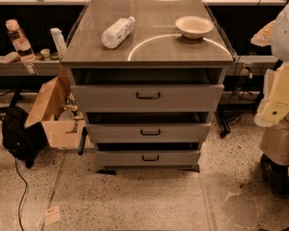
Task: Open bottom drawer
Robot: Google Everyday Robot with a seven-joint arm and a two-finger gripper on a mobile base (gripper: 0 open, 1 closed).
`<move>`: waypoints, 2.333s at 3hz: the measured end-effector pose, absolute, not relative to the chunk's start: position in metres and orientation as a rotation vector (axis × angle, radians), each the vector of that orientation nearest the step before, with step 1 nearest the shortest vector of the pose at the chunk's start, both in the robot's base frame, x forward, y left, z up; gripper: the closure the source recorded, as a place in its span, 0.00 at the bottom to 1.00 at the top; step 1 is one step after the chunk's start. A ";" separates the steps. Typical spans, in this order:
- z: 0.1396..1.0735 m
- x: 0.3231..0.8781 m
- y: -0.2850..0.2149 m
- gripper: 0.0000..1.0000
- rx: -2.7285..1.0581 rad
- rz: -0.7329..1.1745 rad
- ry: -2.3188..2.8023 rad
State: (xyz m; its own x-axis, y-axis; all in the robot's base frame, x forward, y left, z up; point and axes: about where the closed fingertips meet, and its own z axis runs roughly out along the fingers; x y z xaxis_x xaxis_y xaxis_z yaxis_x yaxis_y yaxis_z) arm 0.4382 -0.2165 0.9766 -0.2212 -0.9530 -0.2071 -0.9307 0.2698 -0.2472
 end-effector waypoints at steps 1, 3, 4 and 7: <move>0.977 0.438 -0.217 0.00 -1.724 -0.100 2.231; 0.967 0.440 -0.213 0.00 -1.776 -0.090 2.189; 0.955 0.441 -0.209 0.00 -1.872 -0.076 2.146; 0.903 0.447 -0.187 0.00 -2.099 0.001 2.011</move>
Offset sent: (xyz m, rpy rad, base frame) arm 0.0025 0.0038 -0.0099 0.0068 -0.0021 0.0649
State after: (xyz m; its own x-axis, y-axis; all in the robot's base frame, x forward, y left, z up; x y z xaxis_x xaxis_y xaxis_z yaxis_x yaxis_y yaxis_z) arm 0.4474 -0.1873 0.9029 0.0559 -0.9854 -0.1610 -0.9855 -0.0285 -0.1675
